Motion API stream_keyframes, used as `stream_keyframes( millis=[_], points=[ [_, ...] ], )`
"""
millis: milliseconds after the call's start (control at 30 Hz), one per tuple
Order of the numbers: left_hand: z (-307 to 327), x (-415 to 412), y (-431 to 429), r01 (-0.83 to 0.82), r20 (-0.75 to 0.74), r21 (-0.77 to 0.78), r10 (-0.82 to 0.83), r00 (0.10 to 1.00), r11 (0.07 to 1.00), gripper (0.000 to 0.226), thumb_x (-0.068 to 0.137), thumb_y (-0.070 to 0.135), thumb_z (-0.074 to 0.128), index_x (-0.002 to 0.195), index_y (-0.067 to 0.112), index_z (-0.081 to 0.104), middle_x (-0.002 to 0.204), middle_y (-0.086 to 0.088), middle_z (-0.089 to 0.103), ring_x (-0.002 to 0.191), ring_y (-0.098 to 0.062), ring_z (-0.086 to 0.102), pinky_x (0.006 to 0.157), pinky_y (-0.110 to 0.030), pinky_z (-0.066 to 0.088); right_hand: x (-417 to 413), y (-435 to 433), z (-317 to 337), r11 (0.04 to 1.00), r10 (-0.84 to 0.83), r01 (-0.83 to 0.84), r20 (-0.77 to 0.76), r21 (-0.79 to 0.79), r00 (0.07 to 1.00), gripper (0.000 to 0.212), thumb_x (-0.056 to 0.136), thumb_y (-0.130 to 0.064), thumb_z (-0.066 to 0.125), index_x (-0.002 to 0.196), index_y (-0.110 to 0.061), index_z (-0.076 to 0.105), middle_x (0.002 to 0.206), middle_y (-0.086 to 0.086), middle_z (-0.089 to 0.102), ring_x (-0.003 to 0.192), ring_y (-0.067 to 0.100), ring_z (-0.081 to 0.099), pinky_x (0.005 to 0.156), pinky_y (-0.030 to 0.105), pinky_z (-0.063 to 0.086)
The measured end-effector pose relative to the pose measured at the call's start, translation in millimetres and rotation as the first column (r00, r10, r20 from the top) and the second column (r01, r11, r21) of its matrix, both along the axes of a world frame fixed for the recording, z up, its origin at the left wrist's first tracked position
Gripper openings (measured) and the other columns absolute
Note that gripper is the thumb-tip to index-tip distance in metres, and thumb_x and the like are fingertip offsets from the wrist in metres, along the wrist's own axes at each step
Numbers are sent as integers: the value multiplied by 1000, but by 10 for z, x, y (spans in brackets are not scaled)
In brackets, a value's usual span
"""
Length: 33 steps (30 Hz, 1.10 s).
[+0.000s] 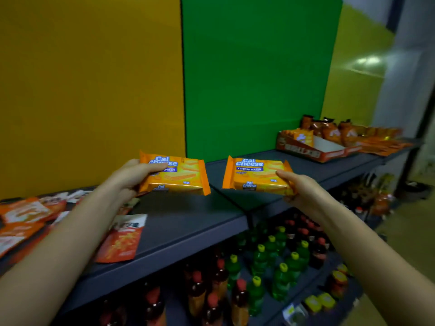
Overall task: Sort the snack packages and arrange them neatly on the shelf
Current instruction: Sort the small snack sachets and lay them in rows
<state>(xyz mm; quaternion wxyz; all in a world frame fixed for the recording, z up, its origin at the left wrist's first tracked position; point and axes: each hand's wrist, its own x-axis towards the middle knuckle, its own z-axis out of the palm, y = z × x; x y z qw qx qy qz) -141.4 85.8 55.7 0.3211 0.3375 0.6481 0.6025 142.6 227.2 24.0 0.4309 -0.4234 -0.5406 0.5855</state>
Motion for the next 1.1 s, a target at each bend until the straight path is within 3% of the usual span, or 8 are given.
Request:
stream_keyframes(
  millis=[133, 367, 633, 867, 1000, 1100],
  points=[
    [-120, 548, 594, 59, 6, -17, -59, 998, 998, 21, 84, 13, 66, 100, 4, 56, 60, -4, 69, 36, -6, 61, 36, -16, 49, 675, 323, -34, 996, -77, 77, -5, -45, 997, 19, 90, -26, 58, 76, -14, 54, 68, 2, 52, 61, 12, 46, 56, 23, 35],
    [-152, 1327, 1644, 206, 22, -61, -205, 978, 977, 11, 84, 11, 66, 85, 6, 56, 44, 1, 65, 36, -7, 61, 36, -16, 49, 1570, 1039, -93, 978, -209, 210, 82, -7, 975, 23, 88, -34, 59, 82, -12, 56, 70, 4, 53, 58, 16, 46, 48, 24, 34],
    [-17, 1921, 3067, 299, -51, -52, -301, 952, 953, 10, 82, 10, 67, 86, 7, 58, 48, -1, 68, 39, -10, 63, 42, -23, 54, 2164, 2078, -61, 955, -296, 296, -17, -3, 955, 17, 87, -34, 59, 88, -17, 57, 79, 0, 58, 69, 13, 52, 57, 24, 38],
    [141, 2262, 4270, 313, -49, -26, -314, 948, 949, 6, 83, 8, 65, 85, 7, 60, 52, -2, 69, 39, -11, 64, 42, -24, 55, 2381, 3147, 162, 974, -222, 224, -68, 21, 973, 17, 88, -31, 60, 95, -15, 60, 85, 2, 63, 75, 14, 56, 66, 25, 42],
    [150, 2350, 4804, 284, -54, 10, -283, 958, 959, 24, 82, 10, 65, 105, 6, 60, 80, -10, 68, 49, -14, 66, 53, -27, 57, 2420, 3676, 221, 977, -192, 200, -110, 72, 975, 9, 90, -27, 59, 90, -18, 59, 81, -1, 63, 69, 12, 56, 59, 23, 40],
    [145, 2400, 5097, 262, -35, 25, -261, 965, 965, 29, 81, 9, 64, 109, 4, 59, 86, -13, 67, 66, -22, 64, 74, -38, 55, 2435, 4022, 238, 973, -196, 210, -141, 95, 970, 11, 92, -26, 57, 86, -17, 59, 77, -1, 65, 69, 12, 58, 60, 24, 43]
  ],
)
